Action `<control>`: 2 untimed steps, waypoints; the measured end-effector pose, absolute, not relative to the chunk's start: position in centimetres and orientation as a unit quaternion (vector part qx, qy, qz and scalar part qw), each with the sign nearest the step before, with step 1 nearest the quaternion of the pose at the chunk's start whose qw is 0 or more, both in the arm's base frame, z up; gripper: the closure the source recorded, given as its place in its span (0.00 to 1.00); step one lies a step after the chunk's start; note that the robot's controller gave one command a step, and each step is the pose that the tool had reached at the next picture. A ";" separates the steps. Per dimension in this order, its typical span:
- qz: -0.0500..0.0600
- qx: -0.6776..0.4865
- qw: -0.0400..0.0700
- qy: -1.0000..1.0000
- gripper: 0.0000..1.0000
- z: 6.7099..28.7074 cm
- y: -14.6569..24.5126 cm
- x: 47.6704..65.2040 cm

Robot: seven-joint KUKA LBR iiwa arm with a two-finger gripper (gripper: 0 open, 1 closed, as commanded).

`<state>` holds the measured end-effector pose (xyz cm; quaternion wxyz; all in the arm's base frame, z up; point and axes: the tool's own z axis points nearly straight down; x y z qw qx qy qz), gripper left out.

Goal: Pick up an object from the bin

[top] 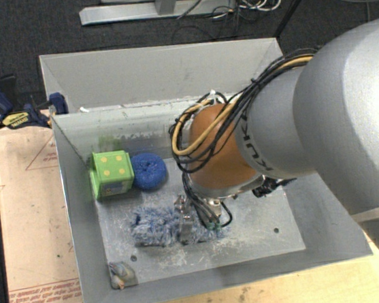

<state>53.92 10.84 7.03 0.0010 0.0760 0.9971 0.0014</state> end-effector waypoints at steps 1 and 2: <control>0.002 0.076 0.001 0.997 1.00 7.0 10.8 53.9; 0.000 0.075 0.000 0.997 1.00 26.7 13.5 55.0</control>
Offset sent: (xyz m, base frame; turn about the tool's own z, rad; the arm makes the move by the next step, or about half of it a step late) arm 0.0107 0.0264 0.2021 0.0009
